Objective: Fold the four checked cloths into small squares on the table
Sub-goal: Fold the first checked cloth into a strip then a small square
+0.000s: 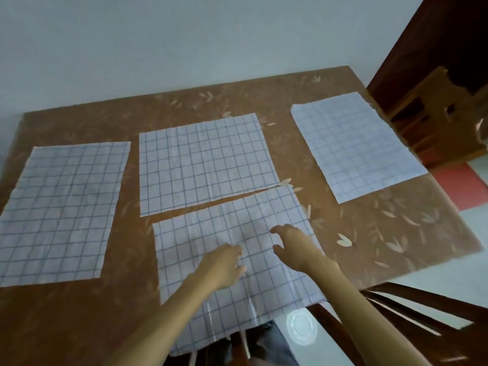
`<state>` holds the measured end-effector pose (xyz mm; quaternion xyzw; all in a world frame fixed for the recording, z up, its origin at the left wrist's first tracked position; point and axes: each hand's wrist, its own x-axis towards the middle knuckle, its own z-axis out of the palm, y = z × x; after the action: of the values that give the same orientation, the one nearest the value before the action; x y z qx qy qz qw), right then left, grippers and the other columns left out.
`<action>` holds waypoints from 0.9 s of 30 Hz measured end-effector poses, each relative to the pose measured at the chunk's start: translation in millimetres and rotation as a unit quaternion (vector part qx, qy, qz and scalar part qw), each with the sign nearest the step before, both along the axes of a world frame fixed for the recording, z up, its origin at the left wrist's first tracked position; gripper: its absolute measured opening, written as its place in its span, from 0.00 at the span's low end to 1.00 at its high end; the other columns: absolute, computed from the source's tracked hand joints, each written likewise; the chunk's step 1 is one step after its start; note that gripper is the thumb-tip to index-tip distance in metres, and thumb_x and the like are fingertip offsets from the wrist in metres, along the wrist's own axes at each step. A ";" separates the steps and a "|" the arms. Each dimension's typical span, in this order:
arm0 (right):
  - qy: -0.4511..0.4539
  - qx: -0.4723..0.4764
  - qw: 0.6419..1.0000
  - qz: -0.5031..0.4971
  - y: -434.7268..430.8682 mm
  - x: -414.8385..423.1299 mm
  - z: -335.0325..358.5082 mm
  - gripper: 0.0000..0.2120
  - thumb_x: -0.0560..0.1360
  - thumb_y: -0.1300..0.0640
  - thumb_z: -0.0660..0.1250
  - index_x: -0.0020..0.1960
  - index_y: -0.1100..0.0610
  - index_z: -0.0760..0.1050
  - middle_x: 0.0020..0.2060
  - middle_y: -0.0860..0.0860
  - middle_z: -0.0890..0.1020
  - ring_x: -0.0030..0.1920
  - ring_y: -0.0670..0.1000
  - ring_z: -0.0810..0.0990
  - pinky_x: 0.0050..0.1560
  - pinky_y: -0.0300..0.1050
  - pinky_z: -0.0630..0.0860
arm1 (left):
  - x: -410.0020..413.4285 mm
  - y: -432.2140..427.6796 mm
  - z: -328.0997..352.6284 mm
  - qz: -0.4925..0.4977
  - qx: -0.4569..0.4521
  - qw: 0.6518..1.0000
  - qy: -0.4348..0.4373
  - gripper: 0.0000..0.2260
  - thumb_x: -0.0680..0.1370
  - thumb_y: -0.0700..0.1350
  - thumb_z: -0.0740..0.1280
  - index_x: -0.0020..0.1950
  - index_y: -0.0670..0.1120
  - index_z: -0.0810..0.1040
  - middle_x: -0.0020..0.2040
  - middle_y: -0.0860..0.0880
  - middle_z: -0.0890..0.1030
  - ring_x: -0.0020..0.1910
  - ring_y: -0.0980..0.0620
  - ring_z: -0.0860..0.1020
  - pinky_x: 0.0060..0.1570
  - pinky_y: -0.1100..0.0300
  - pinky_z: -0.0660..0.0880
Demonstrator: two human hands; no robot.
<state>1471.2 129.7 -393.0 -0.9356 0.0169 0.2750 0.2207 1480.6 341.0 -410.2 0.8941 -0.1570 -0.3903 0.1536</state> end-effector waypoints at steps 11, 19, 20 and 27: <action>0.027 -0.093 0.984 -0.152 -47.8 -60.0 -86.0 0.33 0.80 0.50 0.62 0.78 0.56 0.50 0.78 0.62 0.46 0.77 0.62 0.51 0.75 0.61 0.54 | -61.0 -68.4 -75.0 -0.037 0.024 0.995 -0.089 0.43 0.79 0.56 0.66 0.81 0.50 0.38 0.78 0.44 0.28 0.77 0.43 0.30 0.78 0.44 0.42; -0.030 -0.020 0.975 -0.218 -48.0 -76.0 -100.3 0.34 0.74 0.58 0.69 0.73 0.58 0.54 0.64 0.60 0.65 0.54 0.62 0.76 0.53 0.56 0.77 | -64.8 -58.9 -92.2 -0.054 0.029 0.989 -0.134 0.46 0.73 0.51 0.75 0.82 0.49 0.49 0.81 0.41 0.38 0.79 0.39 0.40 0.76 0.44 0.57; -0.029 -0.015 0.975 -0.218 -49.4 -74.8 -99.4 0.35 0.74 0.59 0.68 0.74 0.58 0.53 0.62 0.61 0.67 0.48 0.61 0.78 0.49 0.54 0.78 | -66.1 -58.2 -91.2 -0.052 0.031 0.987 -0.150 0.45 0.71 0.46 0.78 0.80 0.48 0.55 0.81 0.40 0.44 0.80 0.38 0.46 0.73 0.45 0.63; 0.005 0.111 0.970 -0.215 -68.8 -71.2 -97.3 0.36 0.77 0.61 0.62 0.79 0.47 0.47 0.27 0.49 0.75 0.29 0.52 0.76 0.35 0.50 0.76 | -82.1 -46.1 -95.5 -0.056 0.002 0.979 -0.195 0.39 0.64 0.34 0.79 0.73 0.45 0.69 0.78 0.37 0.60 0.77 0.37 0.60 0.69 0.44 0.62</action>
<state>1400.0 60.9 -490.3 -0.8785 0.1879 0.2262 0.3765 1398.5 294.8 -505.7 0.9432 -0.2332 -0.2166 0.0955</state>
